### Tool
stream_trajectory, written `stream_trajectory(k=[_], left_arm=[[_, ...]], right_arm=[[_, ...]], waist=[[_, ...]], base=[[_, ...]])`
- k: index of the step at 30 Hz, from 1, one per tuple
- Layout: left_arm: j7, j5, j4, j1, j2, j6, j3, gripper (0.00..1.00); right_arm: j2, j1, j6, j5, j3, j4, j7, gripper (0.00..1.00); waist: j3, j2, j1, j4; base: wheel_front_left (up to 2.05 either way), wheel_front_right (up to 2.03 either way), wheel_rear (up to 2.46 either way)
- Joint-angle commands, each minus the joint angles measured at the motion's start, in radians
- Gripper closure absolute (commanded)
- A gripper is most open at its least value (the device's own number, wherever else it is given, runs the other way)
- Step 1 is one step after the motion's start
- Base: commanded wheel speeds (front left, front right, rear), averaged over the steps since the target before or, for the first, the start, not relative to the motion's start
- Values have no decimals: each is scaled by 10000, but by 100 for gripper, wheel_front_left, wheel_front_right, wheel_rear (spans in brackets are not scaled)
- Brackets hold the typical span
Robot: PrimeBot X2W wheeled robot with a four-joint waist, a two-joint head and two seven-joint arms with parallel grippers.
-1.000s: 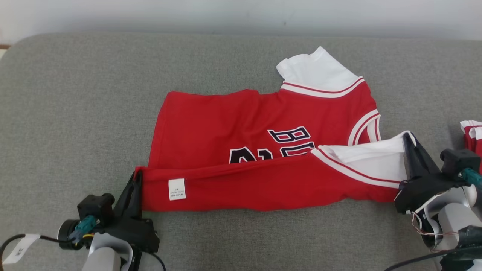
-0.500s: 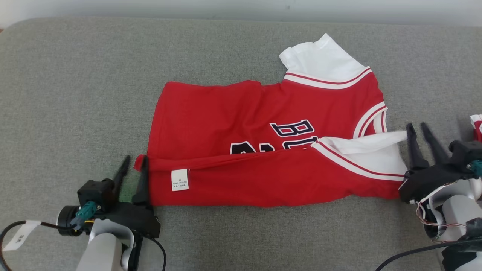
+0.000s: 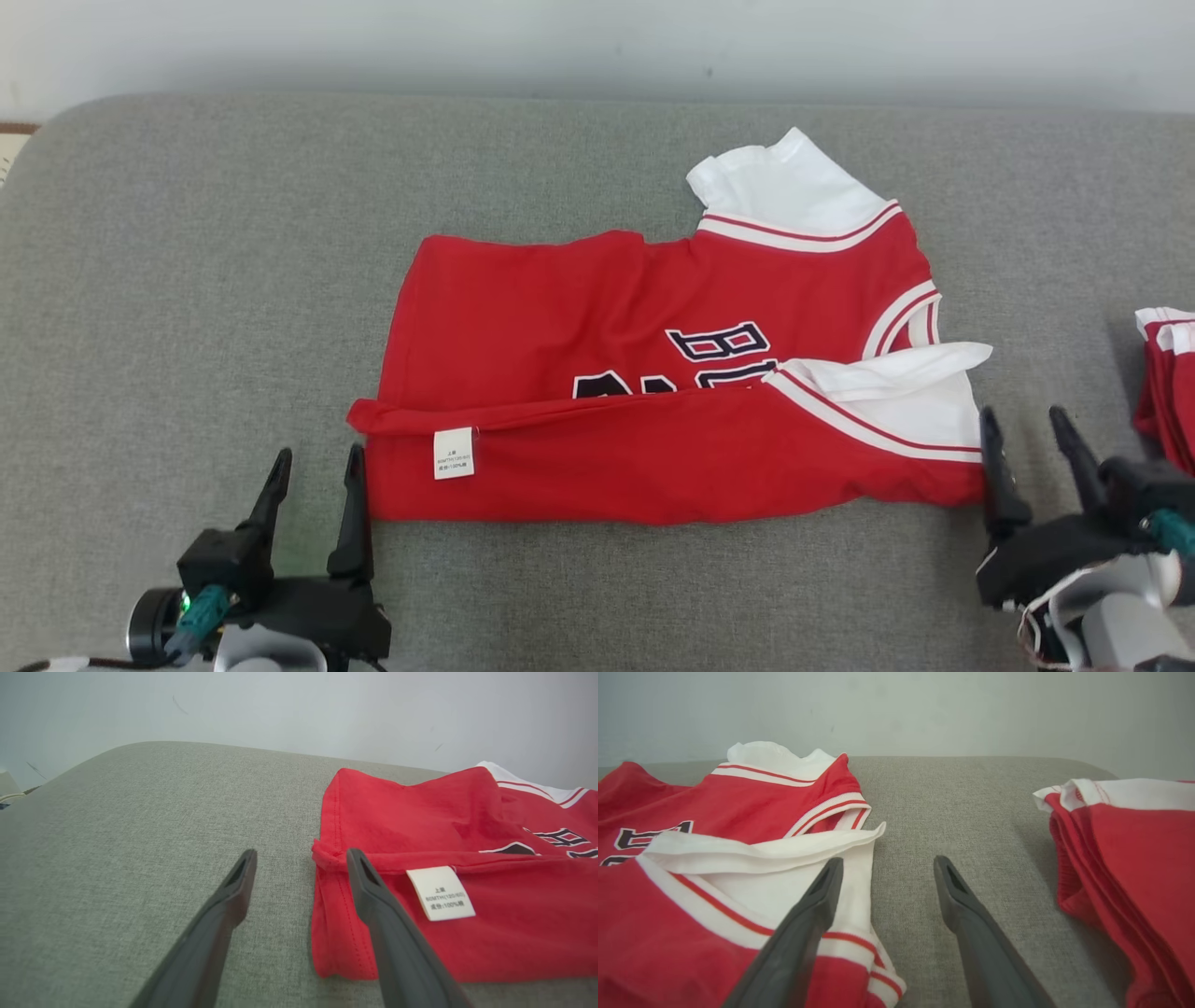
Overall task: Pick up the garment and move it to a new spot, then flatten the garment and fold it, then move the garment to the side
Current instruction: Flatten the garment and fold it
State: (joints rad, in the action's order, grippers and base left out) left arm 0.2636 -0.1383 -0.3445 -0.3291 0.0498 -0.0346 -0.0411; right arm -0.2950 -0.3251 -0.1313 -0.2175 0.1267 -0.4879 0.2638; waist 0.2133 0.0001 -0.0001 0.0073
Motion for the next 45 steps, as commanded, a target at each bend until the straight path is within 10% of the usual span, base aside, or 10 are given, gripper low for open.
stream_trajectory(k=[1, 20, 22, 45], left_arm=[[10, -36, 95, 236, 24, -50, 39, 0], [9, -245, 204, 520, 21, -96, -342, 0], [9, -262, 234, 558, 21, -116, -332, 0], [9, -2041, -619, 268, 24, 804, -932, 0]], right_arm=[[75, 193, 14, -34, 86, 40, 0, 0], [400, 316, 14, -587, 226, -2098, -74, 2], [416, 336, 13, -635, 353, -2237, -79, 100], [-312, 431, 22, -322, 259, -1634, -13, 100]], waist=[[-85, -1, 1, -24], [-110, -1, 1, 388], [-137, -1, 1, 414], [-129, -1, 1, 95]], base=[[0, 0, 0], [0, 0, 0], [0, 0, 0], [0, 0, 0]])
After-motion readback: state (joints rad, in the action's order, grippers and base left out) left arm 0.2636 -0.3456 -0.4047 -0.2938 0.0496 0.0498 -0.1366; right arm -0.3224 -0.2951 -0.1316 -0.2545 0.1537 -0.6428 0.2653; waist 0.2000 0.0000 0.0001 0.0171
